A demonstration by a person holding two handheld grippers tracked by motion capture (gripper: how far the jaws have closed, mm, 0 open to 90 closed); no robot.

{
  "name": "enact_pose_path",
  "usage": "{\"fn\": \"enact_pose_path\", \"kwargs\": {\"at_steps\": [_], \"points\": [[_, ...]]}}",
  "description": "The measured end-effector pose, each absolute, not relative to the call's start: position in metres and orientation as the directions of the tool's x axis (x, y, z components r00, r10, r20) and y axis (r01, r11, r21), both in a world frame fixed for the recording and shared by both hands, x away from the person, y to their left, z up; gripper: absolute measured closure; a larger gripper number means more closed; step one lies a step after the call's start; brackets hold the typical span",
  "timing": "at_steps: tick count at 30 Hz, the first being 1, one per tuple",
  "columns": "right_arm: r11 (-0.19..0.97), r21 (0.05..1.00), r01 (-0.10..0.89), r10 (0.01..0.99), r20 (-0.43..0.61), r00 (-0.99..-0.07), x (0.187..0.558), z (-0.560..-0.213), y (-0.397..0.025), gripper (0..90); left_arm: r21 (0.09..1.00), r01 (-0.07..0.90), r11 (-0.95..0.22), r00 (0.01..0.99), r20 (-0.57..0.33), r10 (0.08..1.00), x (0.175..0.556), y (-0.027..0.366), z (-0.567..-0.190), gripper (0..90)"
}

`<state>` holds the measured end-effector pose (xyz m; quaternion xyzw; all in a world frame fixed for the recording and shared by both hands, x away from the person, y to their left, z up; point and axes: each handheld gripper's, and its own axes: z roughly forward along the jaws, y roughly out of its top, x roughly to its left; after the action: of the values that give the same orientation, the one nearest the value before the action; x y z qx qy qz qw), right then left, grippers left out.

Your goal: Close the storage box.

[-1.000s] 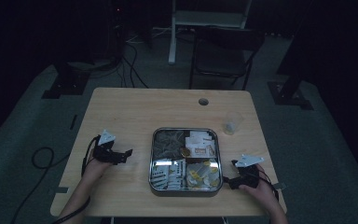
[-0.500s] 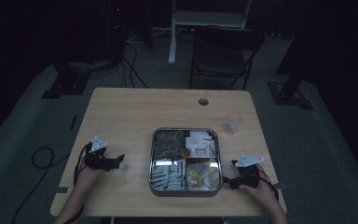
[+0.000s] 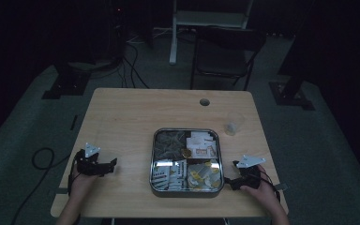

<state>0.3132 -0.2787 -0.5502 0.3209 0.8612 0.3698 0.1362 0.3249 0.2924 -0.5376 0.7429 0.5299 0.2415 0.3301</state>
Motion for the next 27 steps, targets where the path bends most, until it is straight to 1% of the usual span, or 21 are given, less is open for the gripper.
{"fn": "enact_pose_path", "kwargs": {"at_steps": [12,15,19,22,27], "points": [[0.520,0.724,0.454,0.654,0.004,-0.756,0.313,-0.550,-0.279,12.8,0.736,0.650,-0.187,0.241,0.033,0.970,0.314,0.300,-0.541,0.4],[0.520,0.724,0.453,0.654,0.004,-0.756,0.313,-0.550,-0.279,12.8,0.729,0.664,-0.169,0.204,0.041,0.978,0.313,0.301,-0.541,0.4],[0.520,0.724,0.453,0.654,0.003,-0.756,0.313,-0.550,-0.279,12.8,0.696,0.704,-0.139,0.179,0.016,0.984,0.312,0.301,-0.543,0.4],[0.520,0.724,0.453,0.654,0.004,-0.756,0.313,-0.550,-0.279,12.8,0.678,0.724,-0.128,0.158,0.018,0.987,0.311,0.302,-0.544,0.4],[0.520,0.724,0.453,0.654,0.004,-0.756,0.313,-0.550,-0.279,12.8,0.676,0.729,-0.104,0.132,0.010,0.991,0.309,0.303,-0.545,0.4]]}}
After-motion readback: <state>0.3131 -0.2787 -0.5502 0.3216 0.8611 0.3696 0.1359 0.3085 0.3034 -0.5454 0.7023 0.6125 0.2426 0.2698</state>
